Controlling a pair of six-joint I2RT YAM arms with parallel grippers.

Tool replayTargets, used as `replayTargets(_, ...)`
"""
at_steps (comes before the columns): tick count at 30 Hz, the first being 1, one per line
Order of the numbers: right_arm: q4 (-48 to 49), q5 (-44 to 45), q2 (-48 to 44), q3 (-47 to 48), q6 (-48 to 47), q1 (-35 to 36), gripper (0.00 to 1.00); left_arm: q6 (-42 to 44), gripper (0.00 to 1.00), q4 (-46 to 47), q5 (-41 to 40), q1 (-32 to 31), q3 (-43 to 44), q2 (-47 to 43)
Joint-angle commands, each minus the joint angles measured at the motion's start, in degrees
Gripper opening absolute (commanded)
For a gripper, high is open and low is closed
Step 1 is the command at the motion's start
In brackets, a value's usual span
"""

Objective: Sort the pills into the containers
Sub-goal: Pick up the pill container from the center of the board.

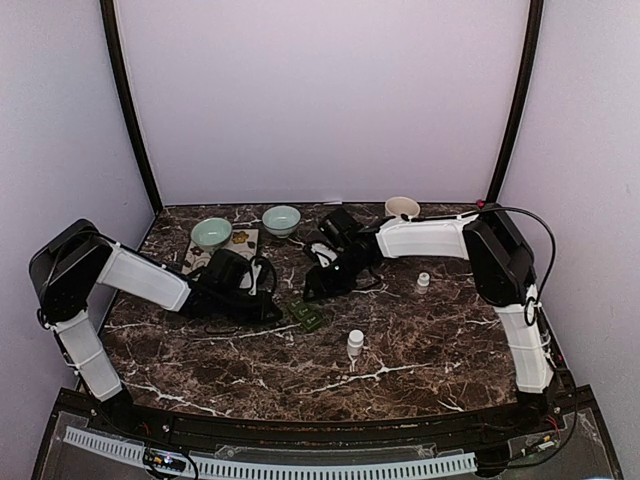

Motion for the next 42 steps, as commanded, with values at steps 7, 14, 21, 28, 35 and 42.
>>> replayTargets(7, -0.6, 10.6, -6.6, -1.7, -4.9, 4.2, 0.52, 0.6, 0.05, -1.8, -3.6, 0.1, -1.7, -8.9)
replayTargets(14, -2.3, 14.5, -6.7, -1.0, -7.1, 7.2, 0.55, -0.7, 0.12, -0.7, -3.3, 0.2, -1.9, -8.1)
replayTargets(21, -4.2, 17.0, -5.5, 0.4, -8.3, 9.4, 0.60, -4.3, 0.18, 3.3, -2.0, 1.3, -5.1, -8.5)
replayTargets(28, -7.6, 19.3, -3.4, 2.2, -8.8, 10.1, 0.61, -5.1, 0.22, 3.5, -2.0, 1.6, -6.0, -8.9)
replayTargets(35, -8.5, 19.2, -3.3, 1.5, -8.8, 10.7, 0.63, -6.6, 0.23, 4.6, -1.9, 1.7, -7.2, -9.3)
replayTargets(42, -9.1, 18.6, -3.0, 1.2, -8.8, 11.1, 0.65, -6.6, 0.23, 4.1, -2.3, 1.7, -7.3, -9.5)
